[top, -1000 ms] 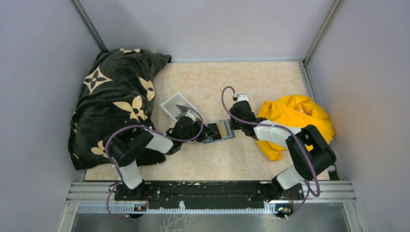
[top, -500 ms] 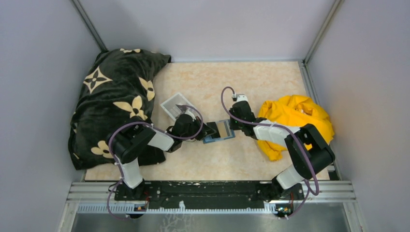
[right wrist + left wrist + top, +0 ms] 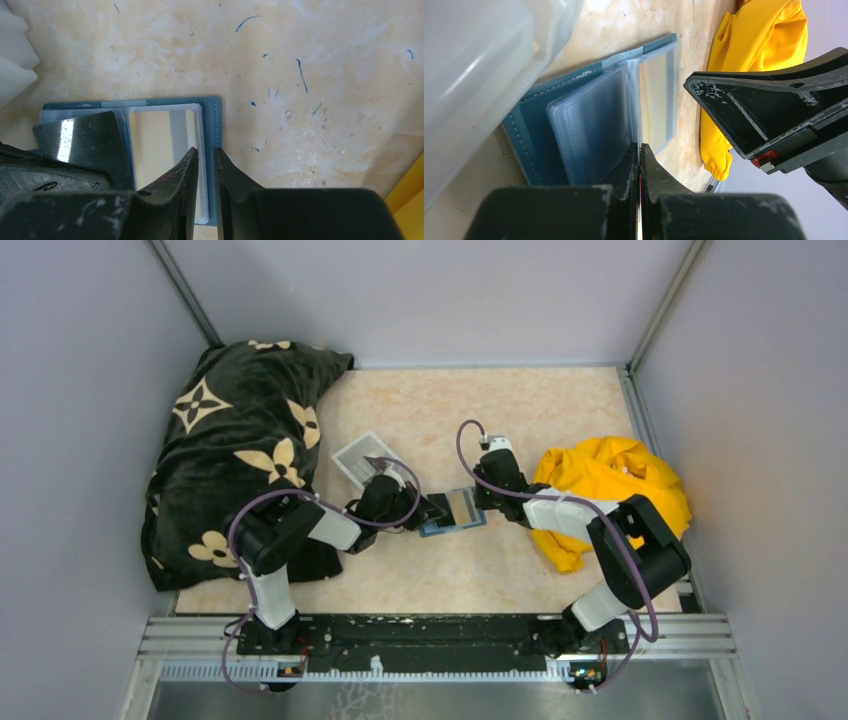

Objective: Put the credit cards into the card holder
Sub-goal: Insert the credit card into the card holder.

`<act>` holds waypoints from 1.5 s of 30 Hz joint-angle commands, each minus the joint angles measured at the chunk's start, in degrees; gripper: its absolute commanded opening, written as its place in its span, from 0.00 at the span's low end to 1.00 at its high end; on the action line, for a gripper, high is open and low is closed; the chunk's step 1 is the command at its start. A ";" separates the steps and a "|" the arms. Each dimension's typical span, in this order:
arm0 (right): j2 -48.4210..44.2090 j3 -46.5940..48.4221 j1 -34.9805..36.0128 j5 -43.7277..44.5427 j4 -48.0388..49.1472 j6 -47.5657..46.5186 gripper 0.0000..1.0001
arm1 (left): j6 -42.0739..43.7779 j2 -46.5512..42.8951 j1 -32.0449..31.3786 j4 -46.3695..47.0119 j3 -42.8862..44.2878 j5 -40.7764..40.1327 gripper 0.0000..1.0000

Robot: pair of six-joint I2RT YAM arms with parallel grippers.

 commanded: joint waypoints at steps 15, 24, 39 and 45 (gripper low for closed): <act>1.30 0.27 -0.54 -0.33 2.31 0.42 0.18 | -2.42 4.27 0.69 4.49 2.17 2.28 0.00; 1.78 0.36 -0.54 -0.42 2.05 0.55 0.18 | -5.33 5.79 1.04 8.59 1.13 3.55 0.00; 1.68 0.36 -0.53 -0.50 2.04 0.55 0.18 | -4.61 5.42 1.00 4.92 1.38 3.18 0.00; 1.69 0.62 -0.55 -0.53 1.85 0.46 0.18 | -3.47 5.02 0.50 2.11 1.99 2.59 0.00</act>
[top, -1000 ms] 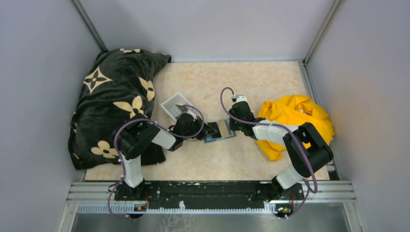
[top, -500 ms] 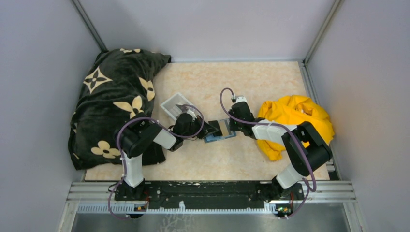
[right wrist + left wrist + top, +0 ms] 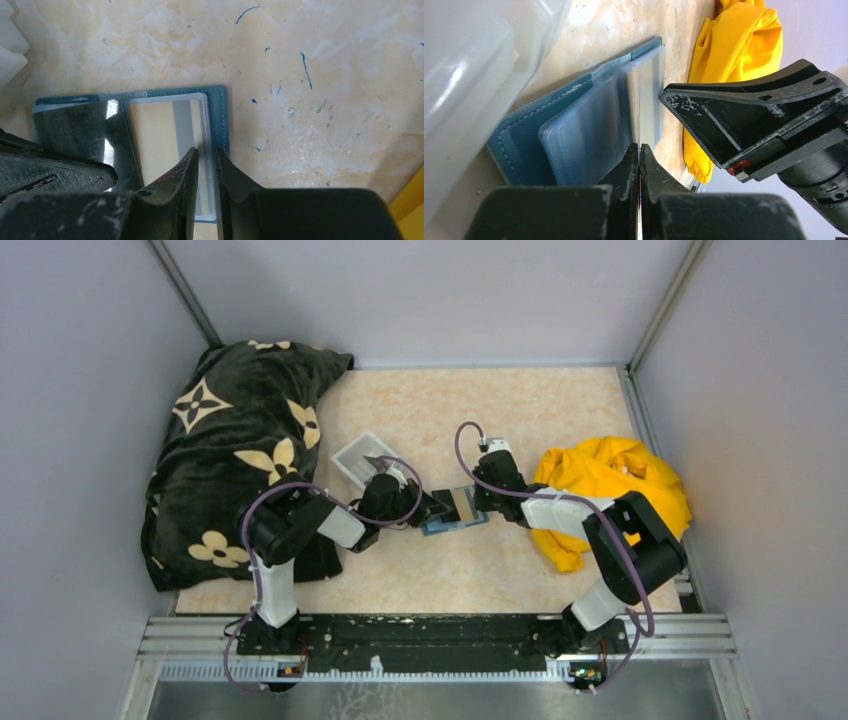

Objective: Put the credit cards into the card holder
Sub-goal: Insert the credit card into the card holder.

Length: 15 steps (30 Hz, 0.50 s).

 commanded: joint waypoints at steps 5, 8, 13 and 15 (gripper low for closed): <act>0.11 0.80 -0.54 -0.10 1.54 0.33 0.18 | 2.51 -0.91 -1.13 -9.62 2.12 -1.58 0.00; 0.13 0.89 -0.54 -0.18 1.46 0.27 0.18 | 2.39 -0.69 -1.39 -10.13 2.22 -1.92 0.00; 0.19 0.95 -0.50 -0.20 1.36 0.24 0.18 | 2.41 -0.40 -2.06 -11.22 2.62 -2.80 0.00; 0.35 0.98 -0.53 -0.36 1.45 0.26 0.18 | 2.36 -0.31 -2.18 -11.67 2.81 -2.92 0.00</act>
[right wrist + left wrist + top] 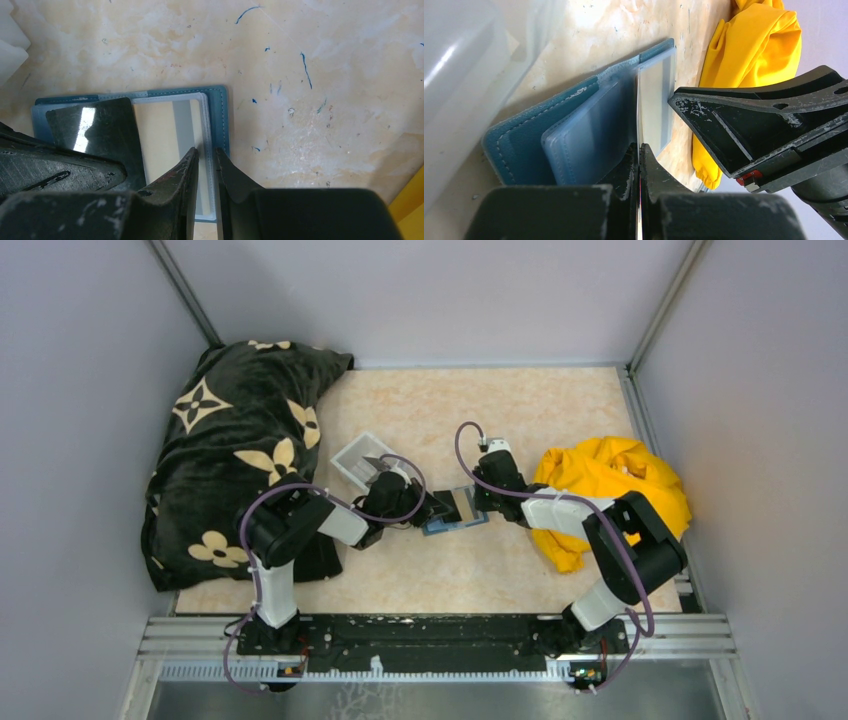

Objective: Put the credit cards into the card holder
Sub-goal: Insert the credit card into the card holder.

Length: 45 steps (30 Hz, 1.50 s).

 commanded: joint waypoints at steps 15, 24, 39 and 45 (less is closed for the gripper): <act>0.55 0.47 -0.54 -0.80 1.89 0.29 0.18 | -0.61 -2.11 -2.60 -13.54 0.26 -5.73 0.00; 0.72 0.45 -0.54 -1.16 1.98 0.27 0.18 | -1.10 -0.65 -3.24 -13.81 1.82 -4.07 0.00; 1.29 0.45 -0.54 -1.77 1.80 0.20 0.18 | -1.44 2.92 -3.13 -13.93 3.71 1.00 0.00; 1.64 0.46 -0.54 -2.03 1.54 0.20 0.18 | -1.69 3.78 -3.16 -14.44 4.37 1.55 0.13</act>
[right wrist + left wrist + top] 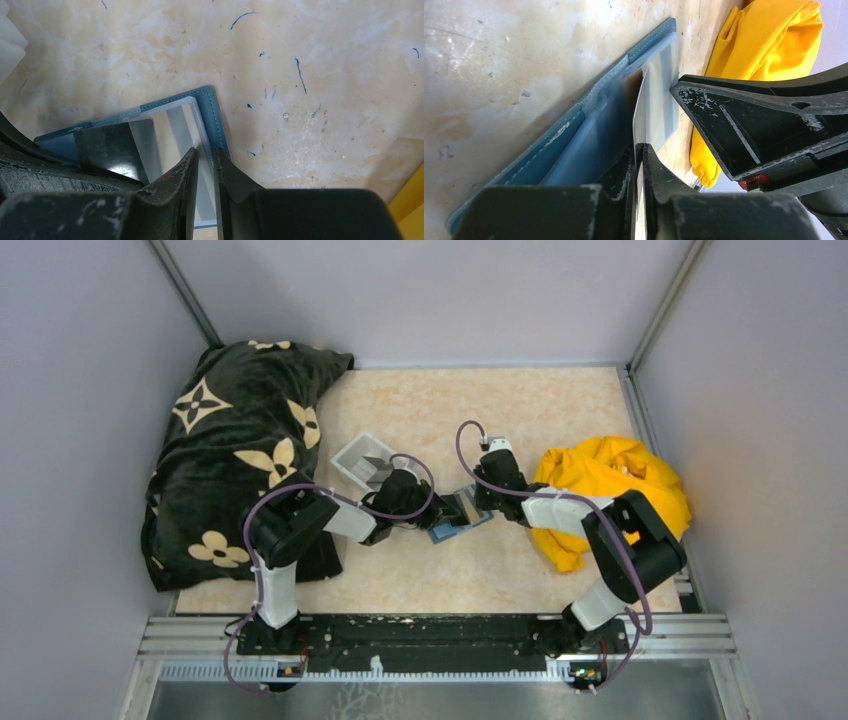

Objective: Put the credit cards into the card holder
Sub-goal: Insert the credit card into the card holder.

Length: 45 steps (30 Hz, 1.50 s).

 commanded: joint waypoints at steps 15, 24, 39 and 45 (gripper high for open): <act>2.12 1.06 -0.13 -2.59 0.52 0.17 0.18 | 8.46 -0.98 -1.10 -32.63 7.80 -2.99 0.59; 2.31 1.38 -0.11 -3.21 0.41 0.17 0.18 | 11.06 -2.72 -1.72 -42.68 9.70 -5.70 0.65; 1.39 1.42 -0.13 -4.83 0.34 0.18 0.18 | 11.76 -3.93 -2.31 -49.42 11.44 -9.18 0.99; 0.81 0.78 -0.13 -6.02 0.51 0.87 0.18 | 10.48 -3.58 -2.31 -47.51 9.58 -9.62 0.95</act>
